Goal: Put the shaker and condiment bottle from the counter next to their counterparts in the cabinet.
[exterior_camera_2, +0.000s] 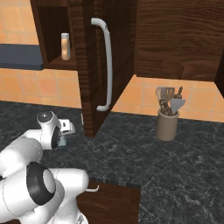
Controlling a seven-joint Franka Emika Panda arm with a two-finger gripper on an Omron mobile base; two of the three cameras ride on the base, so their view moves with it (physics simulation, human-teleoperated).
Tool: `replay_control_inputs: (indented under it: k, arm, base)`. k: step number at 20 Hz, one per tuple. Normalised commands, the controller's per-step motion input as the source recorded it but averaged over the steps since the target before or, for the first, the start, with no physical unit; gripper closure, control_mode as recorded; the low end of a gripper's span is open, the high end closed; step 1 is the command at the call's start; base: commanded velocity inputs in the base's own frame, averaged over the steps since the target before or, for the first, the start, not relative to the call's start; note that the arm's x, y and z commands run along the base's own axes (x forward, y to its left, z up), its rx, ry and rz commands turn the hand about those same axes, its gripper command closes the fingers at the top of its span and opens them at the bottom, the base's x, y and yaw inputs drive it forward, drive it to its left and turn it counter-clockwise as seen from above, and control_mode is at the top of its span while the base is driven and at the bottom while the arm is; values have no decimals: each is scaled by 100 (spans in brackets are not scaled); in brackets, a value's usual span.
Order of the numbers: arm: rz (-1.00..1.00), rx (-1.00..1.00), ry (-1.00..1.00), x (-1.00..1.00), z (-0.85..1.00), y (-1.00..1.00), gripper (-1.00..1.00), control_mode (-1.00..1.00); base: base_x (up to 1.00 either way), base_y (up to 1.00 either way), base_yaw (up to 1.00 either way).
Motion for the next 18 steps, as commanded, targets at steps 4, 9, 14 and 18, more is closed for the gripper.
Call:
replay_control_inputs:
  k: [4,9,14,18]
  arm:
    - [0,0,0,-5,50,-8,100,-100]
    - [0,0,0,-8,58,0,100,-100]
    - [-1,0,0,-6,51,-2,100,-100]
    - [-3,0,3,-6,48,-8,100,-100]
  base:
    - [0,0,0]
    - [0,0,0]
    - [0,0,0]
    - [0,0,0]
